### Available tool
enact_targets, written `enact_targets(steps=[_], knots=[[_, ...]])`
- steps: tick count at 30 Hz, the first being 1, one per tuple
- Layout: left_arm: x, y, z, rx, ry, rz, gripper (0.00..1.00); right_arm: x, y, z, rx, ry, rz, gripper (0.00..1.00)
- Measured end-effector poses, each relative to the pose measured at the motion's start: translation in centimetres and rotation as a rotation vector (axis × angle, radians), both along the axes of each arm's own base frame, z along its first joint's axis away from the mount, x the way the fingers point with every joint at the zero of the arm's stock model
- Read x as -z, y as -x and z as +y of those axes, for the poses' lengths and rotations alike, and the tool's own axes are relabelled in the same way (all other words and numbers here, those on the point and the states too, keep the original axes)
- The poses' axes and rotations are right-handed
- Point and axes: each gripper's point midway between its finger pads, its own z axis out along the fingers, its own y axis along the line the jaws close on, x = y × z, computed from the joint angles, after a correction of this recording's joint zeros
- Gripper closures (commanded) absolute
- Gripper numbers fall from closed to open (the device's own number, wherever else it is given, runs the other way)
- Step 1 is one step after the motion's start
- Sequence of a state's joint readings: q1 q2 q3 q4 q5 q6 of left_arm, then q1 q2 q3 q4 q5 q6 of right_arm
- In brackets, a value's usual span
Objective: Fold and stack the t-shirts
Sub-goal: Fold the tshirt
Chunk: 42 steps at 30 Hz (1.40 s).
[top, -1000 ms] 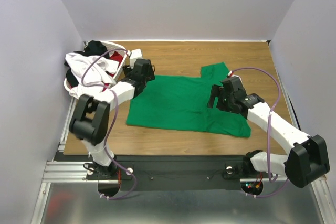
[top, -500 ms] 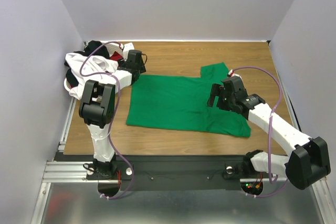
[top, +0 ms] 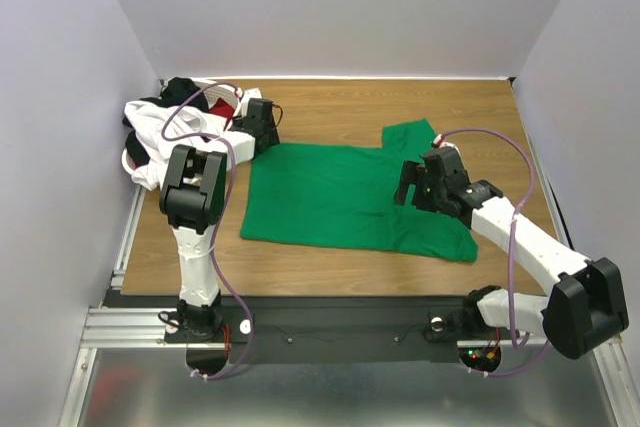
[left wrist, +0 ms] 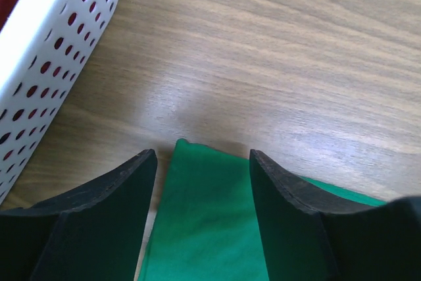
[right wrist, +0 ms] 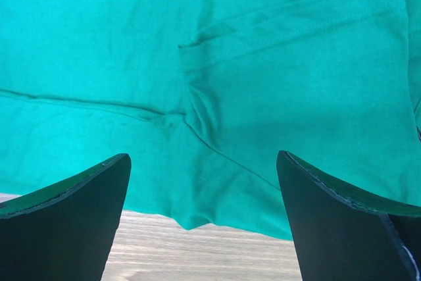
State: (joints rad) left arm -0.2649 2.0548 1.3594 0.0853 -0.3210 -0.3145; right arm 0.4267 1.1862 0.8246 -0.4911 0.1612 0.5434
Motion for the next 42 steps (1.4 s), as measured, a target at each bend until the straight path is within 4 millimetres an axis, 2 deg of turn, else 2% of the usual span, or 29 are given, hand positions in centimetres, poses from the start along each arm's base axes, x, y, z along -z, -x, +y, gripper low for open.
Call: enact_targets(steps=[8, 10, 14, 16, 18, 21, 25, 27, 28, 31, 35, 38, 42], knots=[[0.9, 0.1, 0.4, 0.008, 0.013, 0.035, 0.6, 0.6, 0.3, -0.1, -0.001, 0.006, 0.012, 0.02], [1.0, 0.2, 0.4, 0.01, 0.017, 0.039, 0.6, 0.7, 0.2, -0.1, -0.001, 0.009, 0.016, 0.01], [1.0, 0.1, 0.5, 0.011, 0.026, 0.04, 0.68, 1.4, -0.3, -0.2, 0.005, 0.032, 0.035, 0.0], [1.1, 0.1, 0.4, 0.015, 0.03, 0.042, 0.76, 1.5, -1.0, -0.3, 0.017, 0.053, 0.04, 0.0], [1.1, 0.1, 0.3, 0.019, 0.033, 0.042, 0.8, 1.2, -2.4, -0.3, 0.034, 0.076, 0.033, 0.0], [1.1, 0.1, 0.2, 0.024, 0.039, 0.043, 0.89, 0.3, -5.8, -0.5, 0.068, 0.093, 0.003, 0.0], [1.1, 0.1, -0.1, 0.035, 0.046, 0.042, 0.99, -1.0, -11.1, -2.7, 0.153, 0.111, -0.041, 0.0], [1.1, 0.1, -0.2, 0.042, 0.048, 0.043, 1.0, -1.2, -14.4, -3.9, 0.193, 0.126, -0.06, 0.01], [1.1, 0.1, -0.2, 0.044, 0.05, 0.043, 1.0, -1.2, -15.3, -4.4, 0.204, 0.129, -0.064, 0.02], [1.1, 0.1, -0.4, 0.055, 0.055, 0.045, 1.0, -0.1, -19.6, -6.4, 0.249, 0.151, -0.069, 0.06], [1.1, 0.0, -0.3, 0.062, 0.058, 0.046, 1.0, 2.7, -23.3, -8.7, 0.274, 0.192, -0.037, 0.1], [1.1, 0.1, -0.4, 0.07, 0.059, 0.047, 1.0, 4.6, -25.3, -9.7, 0.279, 0.217, -0.019, 0.11], [1.1, 0.1, -0.3, 0.077, 0.061, 0.049, 1.0, 6.2, -27.1, -10.2, 0.27, 0.22, -0.007, 0.12]])
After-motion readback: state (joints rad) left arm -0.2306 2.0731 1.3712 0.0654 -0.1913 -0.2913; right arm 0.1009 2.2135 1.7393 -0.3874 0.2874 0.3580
